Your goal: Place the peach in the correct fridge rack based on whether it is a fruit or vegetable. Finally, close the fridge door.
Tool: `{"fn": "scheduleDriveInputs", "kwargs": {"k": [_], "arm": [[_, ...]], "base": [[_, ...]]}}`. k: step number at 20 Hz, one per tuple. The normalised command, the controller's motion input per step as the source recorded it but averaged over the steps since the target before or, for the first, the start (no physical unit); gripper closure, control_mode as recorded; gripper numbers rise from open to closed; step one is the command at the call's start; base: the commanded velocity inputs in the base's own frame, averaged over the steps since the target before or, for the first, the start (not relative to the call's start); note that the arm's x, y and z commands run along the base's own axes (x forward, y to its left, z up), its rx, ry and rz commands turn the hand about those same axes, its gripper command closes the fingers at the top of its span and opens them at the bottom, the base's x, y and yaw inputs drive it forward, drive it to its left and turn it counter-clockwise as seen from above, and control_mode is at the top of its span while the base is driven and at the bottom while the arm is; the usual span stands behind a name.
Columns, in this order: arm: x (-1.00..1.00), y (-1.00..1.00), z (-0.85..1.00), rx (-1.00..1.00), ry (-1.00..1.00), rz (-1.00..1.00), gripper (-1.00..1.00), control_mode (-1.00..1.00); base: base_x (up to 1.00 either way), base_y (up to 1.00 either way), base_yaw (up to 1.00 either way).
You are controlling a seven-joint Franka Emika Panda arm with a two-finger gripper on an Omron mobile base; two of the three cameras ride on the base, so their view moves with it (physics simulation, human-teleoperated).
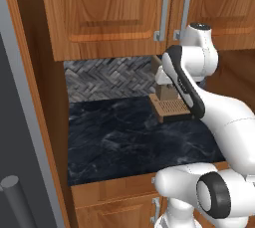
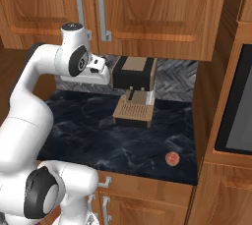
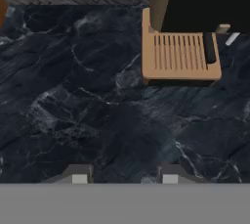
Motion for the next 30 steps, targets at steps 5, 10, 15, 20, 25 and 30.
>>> {"fn": "scheduleDriveInputs", "kwargs": {"k": [5,10,15,20,25,30], "arm": [[-0.24,-0.43,-0.08,0.01,0.05,-0.05,-1.0,-1.0],[-0.9,-1.0,-0.43,0.07,0.11,-0.36,-1.0,-1.0],[-0.82,-1.0,-0.62,0.04,0.06,-0.43,-1.0,-1.0],[-0.3,-1.0,-0.71,0.02,0.08,-0.51,-1.0,-1.0],[0.32,-1.0,-0.64,0.01,0.0,-0.45,-1.0,-1.0],[0.59,-0.86,-0.5,0.0,0.03,-0.19,-1.0,-1.0]], "base": [[0.0,0.0,0.0],[0.0,0.0,0.0],[0.0,0.0,0.0],[0.0,0.0,0.0],[0.0,0.0,0.0],[0.0,0.0,0.0]]}}
